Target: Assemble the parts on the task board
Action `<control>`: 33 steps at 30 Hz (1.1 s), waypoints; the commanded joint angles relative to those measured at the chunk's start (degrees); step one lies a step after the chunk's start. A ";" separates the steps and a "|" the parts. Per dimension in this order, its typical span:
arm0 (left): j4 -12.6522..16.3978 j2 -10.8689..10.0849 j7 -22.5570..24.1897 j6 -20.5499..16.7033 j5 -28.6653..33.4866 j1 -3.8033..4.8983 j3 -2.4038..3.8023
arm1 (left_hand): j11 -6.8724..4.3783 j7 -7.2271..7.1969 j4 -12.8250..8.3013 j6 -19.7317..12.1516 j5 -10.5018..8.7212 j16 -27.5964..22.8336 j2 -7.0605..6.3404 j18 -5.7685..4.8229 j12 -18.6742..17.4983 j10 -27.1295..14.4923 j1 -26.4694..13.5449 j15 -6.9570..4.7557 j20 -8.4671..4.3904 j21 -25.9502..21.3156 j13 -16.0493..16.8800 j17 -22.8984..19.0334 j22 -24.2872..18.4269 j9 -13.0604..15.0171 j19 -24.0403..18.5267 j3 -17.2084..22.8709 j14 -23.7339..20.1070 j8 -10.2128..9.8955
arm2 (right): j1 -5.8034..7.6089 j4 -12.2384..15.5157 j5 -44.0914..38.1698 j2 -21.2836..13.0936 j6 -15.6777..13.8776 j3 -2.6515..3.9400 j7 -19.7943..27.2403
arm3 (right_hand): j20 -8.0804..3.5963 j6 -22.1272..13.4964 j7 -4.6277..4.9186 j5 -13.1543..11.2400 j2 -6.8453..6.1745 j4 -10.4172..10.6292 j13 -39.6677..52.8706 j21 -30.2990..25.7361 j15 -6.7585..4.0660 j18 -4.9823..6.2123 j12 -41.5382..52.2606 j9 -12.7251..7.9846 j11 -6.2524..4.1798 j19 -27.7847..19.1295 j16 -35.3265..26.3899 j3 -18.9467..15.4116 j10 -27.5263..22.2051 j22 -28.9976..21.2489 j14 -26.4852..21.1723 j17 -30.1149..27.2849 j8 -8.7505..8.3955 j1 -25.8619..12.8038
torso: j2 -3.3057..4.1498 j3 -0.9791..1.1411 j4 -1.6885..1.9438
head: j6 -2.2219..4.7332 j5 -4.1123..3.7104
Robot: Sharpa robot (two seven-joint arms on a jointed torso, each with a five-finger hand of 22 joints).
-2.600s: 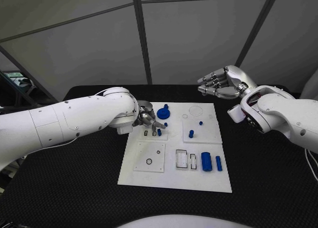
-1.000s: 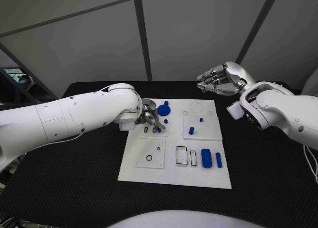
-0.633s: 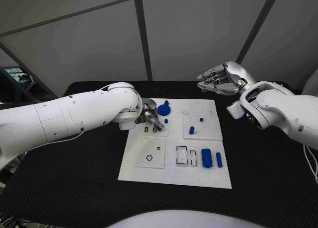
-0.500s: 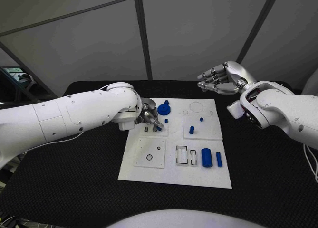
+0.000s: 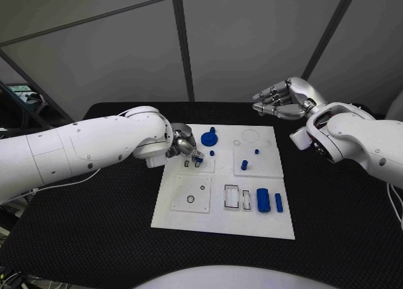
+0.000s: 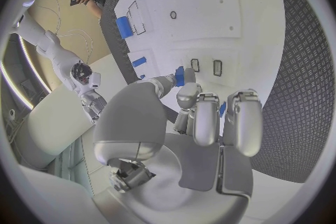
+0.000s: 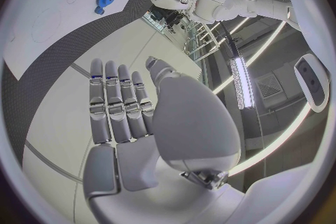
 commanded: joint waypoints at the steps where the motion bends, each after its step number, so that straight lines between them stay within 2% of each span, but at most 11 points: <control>1: 1.33 -0.99 0.59 -5.91 1.36 0.01 -0.01 | -0.23 -0.27 -8.01 -0.13 0.73 -0.40 -0.14 0.15 0.29 0.61 -0.87 -0.38 -0.20 0.08 0.04 5.14 5.09 0.34 1.40 8.49 3.20 0.48 | 0.12 -0.08 -0.13 -0.01 -0.23 0.04 0.53 | 0.03 -0.03 0.44 0.20 0.09 0.06 -0.02 -0.19 -0.07 0.67 -0.11 -0.04 0.04 0.45 -0.01 -0.25 -0.56 -0.05 -0.40 -0.05 -0.24 -0.67 | -0.02 0.16 0.22 | 0.04 0.04; 8: 3.03 -2.43 0.57 -7.58 -0.05 -0.47 -0.06 | -0.32 -0.35 -8.87 -0.17 1.26 -0.42 -0.48 0.15 0.53 0.90 -1.49 -0.46 -0.27 0.06 0.19 5.16 5.12 0.84 1.42 9.73 3.21 0.84 | 0.12 -0.48 -0.13 0.02 -0.16 0.04 0.46 | 0.04 -0.03 0.45 0.20 0.10 0.09 -0.02 -0.29 -0.07 0.67 -0.10 -0.04 0.04 0.50 -0.01 -0.33 -0.57 -0.14 -0.41 -0.11 -0.24 -0.79 | -0.18 0.39 0.74 | -0.34 -0.09; 11: 3.27 -2.57 0.51 -8.01 -1.50 -1.08 -0.08 | -0.34 -0.36 -9.08 -0.18 1.37 -0.41 -0.56 0.14 0.56 0.97 -1.66 -0.48 -0.28 0.09 0.19 5.18 5.19 0.98 1.45 10.03 3.21 0.95 | 0.12 -0.59 -0.13 0.10 -0.13 0.04 0.43 | 0.04 -0.03 0.45 0.20 0.10 0.09 -0.02 -0.29 -0.07 0.67 -0.10 -0.04 0.04 0.50 -0.01 -0.33 -0.57 -0.14 -0.41 -0.11 -0.24 -0.79 | -0.21 0.49 0.92 | -0.37 -0.14; 15: 3.33 -2.50 0.44 -8.59 -3.28 -2.10 -0.10 | -0.36 -0.38 -9.31 -0.17 1.49 -0.43 -0.65 0.11 0.63 1.05 -1.91 -0.50 -0.31 0.17 0.22 5.18 5.33 1.14 1.52 10.40 3.21 1.08 | 0.12 -0.58 -0.13 0.07 -0.13 0.04 0.42 | 0.04 -0.03 0.45 0.20 0.10 0.09 -0.02 -0.29 -0.07 0.67 -0.10 -0.04 0.04 0.50 -0.01 -0.33 -0.57 -0.14 -0.41 -0.11 -0.24 -0.79 | -0.18 0.48 0.78 | -0.35 -0.07; 17: 3.31 -2.42 0.42 -8.79 -3.71 -2.49 -0.11 | -0.38 -0.40 -9.49 -0.18 1.58 -0.42 -0.71 0.09 0.70 1.12 -2.07 -0.51 -0.32 0.24 0.28 5.20 5.45 1.26 1.58 10.68 3.22 1.17 | 0.12 -0.58 -0.13 0.04 -0.13 0.04 0.41 | 0.04 -0.03 0.45 0.20 0.10 0.09 -0.02 -0.29 -0.07 0.67 -0.10 -0.04 0.04 0.50 -0.01 -0.33 -0.57 -0.14 -0.41 -0.11 -0.24 -0.79 | -0.11 0.39 0.73 | -0.37 -0.11; 22: 3.25 -2.06 0.36 -9.71 -4.69 -3.47 -0.11 | -0.41 -0.42 -9.80 -0.22 1.80 -0.45 -0.85 0.07 0.56 1.08 -2.35 -0.54 -0.35 0.29 0.05 5.18 5.54 1.45 1.63 11.14 3.21 1.32 | 0.12 -0.59 -0.13 0.06 -0.08 0.04 0.34 | 0.06 -0.04 0.45 0.21 0.11 0.11 -0.02 -0.42 -0.05 0.67 -0.10 -0.04 0.05 0.57 0.00 -0.45 -0.59 -0.26 -0.41 -0.20 -0.24 -0.95 | -0.10 0.35 0.76 | -0.43 -0.20; 26: 3.19 -1.71 0.32 -10.36 -5.57 -3.86 -0.12 | -0.43 -0.43 -10.05 -0.25 1.97 -0.43 -0.95 0.03 0.50 1.07 -2.62 -0.56 -0.38 0.39 -0.07 5.21 5.72 1.63 1.71 11.55 3.22 1.47 | 0.12 -0.62 -0.13 0.15 -0.04 0.03 0.30 | 0.07 -0.05 0.45 0.22 0.11 0.11 -0.02 -0.45 -0.04 0.67 -0.10 -0.04 0.06 0.58 -0.01 -0.48 -0.61 -0.29 -0.42 -0.22 -0.25 -0.98 | -0.09 0.32 0.85 | -0.33 -0.28; 33: 3.11 -1.48 0.23 -10.71 -6.53 -4.08 -0.11 | -0.45 -0.45 -10.27 -0.27 2.10 -0.43 -1.00 -0.01 0.39 1.06 -2.95 -0.59 -0.41 0.52 -0.27 5.22 5.93 1.83 1.82 11.96 3.23 1.65 | 0.12 -0.68 -0.15 0.32 0.04 0.03 0.28 | 0.08 -0.06 0.46 0.23 0.12 0.11 -0.02 -0.54 -0.03 0.67 -0.11 -0.04 0.07 0.59 -0.02 -0.52 -0.65 -0.36 -0.45 -0.28 -0.25 -1.03 | -0.02 0.32 0.78 | -0.46 -0.13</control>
